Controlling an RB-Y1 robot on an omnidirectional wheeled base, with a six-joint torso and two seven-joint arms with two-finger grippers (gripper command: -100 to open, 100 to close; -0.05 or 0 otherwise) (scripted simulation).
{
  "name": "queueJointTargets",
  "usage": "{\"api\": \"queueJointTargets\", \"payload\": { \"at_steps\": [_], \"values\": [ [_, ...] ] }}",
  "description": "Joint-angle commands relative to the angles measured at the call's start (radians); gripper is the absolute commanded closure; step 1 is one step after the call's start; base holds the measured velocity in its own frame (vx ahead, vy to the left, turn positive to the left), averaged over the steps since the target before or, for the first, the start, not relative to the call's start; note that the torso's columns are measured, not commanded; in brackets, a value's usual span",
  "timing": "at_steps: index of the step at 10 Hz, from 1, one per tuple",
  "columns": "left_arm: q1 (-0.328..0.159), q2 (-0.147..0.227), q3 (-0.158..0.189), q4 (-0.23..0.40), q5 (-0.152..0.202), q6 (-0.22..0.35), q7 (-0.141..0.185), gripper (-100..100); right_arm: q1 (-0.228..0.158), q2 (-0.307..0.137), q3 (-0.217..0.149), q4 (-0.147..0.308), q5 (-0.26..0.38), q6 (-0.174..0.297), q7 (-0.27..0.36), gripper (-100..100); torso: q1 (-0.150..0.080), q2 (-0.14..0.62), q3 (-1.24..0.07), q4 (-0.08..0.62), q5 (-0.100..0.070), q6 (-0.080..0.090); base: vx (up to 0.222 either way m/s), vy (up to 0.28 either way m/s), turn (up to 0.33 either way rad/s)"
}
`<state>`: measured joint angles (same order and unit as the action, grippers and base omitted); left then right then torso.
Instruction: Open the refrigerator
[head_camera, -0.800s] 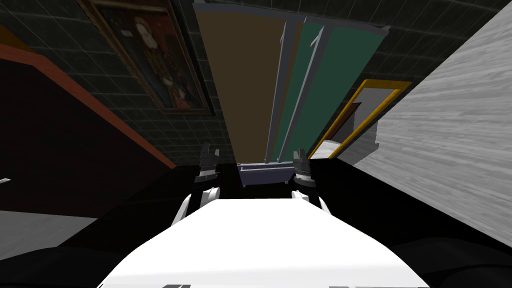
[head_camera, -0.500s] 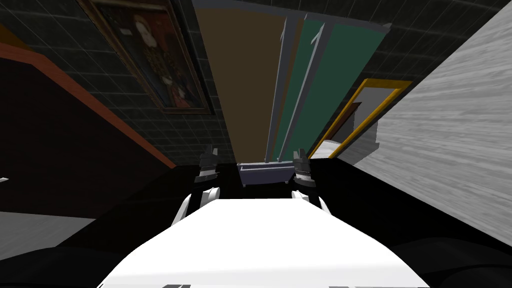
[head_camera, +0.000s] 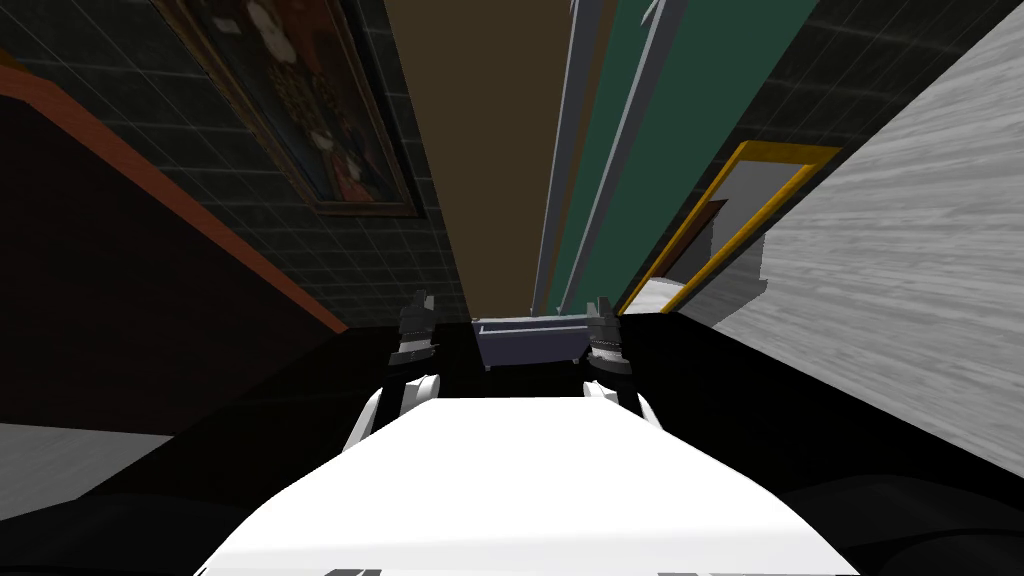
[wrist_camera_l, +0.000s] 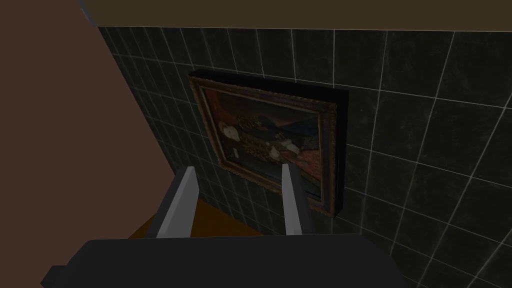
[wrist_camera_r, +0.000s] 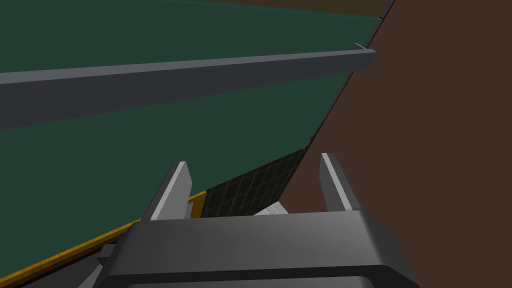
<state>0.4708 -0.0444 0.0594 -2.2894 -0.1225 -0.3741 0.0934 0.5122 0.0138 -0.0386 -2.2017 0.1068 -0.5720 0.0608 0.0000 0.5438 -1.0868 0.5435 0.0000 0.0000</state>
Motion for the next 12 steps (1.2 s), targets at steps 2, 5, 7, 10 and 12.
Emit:
{"api": "queueJointTargets", "payload": {
  "at_steps": [2,5,7,10,12],
  "values": [
    [0.0,0.0,0.0,0.0,0.0,0.0,0.0,0,-0.006,-0.028,0.002,0.007,0.007,0.006,0.012,-100,0.0,0.148,-0.295,0.148,0.0,0.0,0.0,0.0,0.0],
    [0.0,0.0,0.0,0.0,0.0,0.0,0.0,0,-0.03,-0.09,0.009,0.033,0.035,0.027,0.058,-100,0.0,0.193,-0.388,0.193,0.0,0.0,-0.001,-0.002,-0.001],
    [0.0,0.0,0.0,0.001,0.0,0.0,0.0,0,-0.054,-0.123,0.015,0.058,0.062,0.048,0.104,-100,0.0,0.194,-0.389,0.194,0.0,0.0,-0.002,-0.008,-0.004],
    [0.0,0.0,0.0,0.001,0.0,0.0,0.0,0,-0.098,-0.158,0.028,0.104,0.115,0.087,0.191,-100,0.0,0.194,-0.389,0.194,0.0,0.0,-0.001,-0.008,-0.006],
    [0.0,0.0,0.0,0.001,0.0,0.0,0.0,0,-0.132,-0.175,0.038,0.139,0.155,0.117,0.25,-100,0.0,0.194,-0.389,0.194,0.0,0.0,-0.001,-0.009,-0.007]
  ]
}}
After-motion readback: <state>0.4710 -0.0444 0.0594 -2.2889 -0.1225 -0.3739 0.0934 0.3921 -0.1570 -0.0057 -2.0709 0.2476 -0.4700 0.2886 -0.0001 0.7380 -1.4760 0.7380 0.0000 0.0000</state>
